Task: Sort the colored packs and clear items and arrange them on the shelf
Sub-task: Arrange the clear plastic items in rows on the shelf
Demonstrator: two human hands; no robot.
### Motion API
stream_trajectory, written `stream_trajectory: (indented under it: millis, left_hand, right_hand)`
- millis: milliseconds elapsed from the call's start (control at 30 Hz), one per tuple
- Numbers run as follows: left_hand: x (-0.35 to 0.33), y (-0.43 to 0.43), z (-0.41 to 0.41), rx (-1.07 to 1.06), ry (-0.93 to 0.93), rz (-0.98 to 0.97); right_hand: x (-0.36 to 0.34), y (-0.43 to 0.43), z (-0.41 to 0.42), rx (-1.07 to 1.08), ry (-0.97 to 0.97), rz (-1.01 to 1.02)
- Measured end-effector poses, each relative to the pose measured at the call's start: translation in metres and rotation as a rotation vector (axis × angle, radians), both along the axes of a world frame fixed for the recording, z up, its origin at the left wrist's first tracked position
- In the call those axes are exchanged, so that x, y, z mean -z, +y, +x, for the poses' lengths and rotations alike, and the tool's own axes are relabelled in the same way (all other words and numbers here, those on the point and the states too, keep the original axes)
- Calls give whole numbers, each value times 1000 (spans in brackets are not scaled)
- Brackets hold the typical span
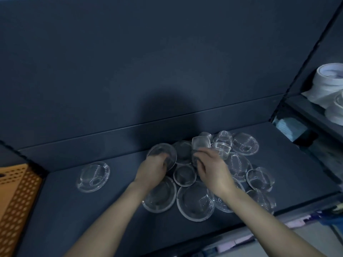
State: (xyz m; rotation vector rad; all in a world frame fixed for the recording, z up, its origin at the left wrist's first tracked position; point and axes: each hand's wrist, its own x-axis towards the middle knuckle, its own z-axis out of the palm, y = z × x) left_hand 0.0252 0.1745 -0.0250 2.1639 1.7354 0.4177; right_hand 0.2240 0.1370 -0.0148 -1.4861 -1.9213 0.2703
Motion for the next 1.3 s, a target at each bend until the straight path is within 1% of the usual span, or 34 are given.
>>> stream_trajectory:
  millis: [100, 167, 267, 367, 467, 533, 600, 667, 733, 767, 867, 933, 1067, 1133, 1200, 1300]
  left_hand:
    - [0, -2, -7, 30, -13, -44]
    - [2, -2, -9, 82, 58, -88]
    - [8, 0, -13, 64, 131, -160]
    - [7, 1, -16, 39, 188, -101]
    - [4, 0, -22, -9, 48, 13]
    - [1, 0, -32, -78, -125, 103]
    - [-1, -1, -47, -197, -306, 131]
    - [2, -3, -65, -335, -522, 50]
    - [8, -7, -85, -448, -721, -83]
    - [11, -9, -96, -483, -755, -119]
    - [16, -17, -120, -533, -761, -163]
    - [18, -21, -131, -543, -725, -150]
    - [20, -27, -146, -465, -472, -31]
    - [20, -28, -148, -351, -333, 60]
    - [22, -26, -148, -186, -149, 116]
    - [30, -20, -140, 15, 151, 42]
  right_hand:
    - [4, -3, -18, -35, -11, -37]
    - [6, -4, -26, -29, 4, -82]
    - [5, -7, -35, -31, -15, -129]
    - [4, -11, -40, -63, -49, -162]
    - [5, -15, -47, -109, -103, -210]
    - [7, -18, -55, -159, -145, -227]
    - [10, -21, -65, -213, -189, -247]
    - [13, -23, -77, -251, -241, -295]
    - [18, -24, -90, -287, -273, -363]
    - [20, -24, -95, -304, -283, -392]
    - [26, -24, -108, -339, -321, -418]
    - [28, -22, -113, -340, -324, -424]
    - [28, -17, -121, -309, -289, -426]
    - [27, -14, -125, -305, -268, -419]
    - [25, -11, -126, -295, -245, -410]
    - [22, -9, -126, -274, -228, -395]
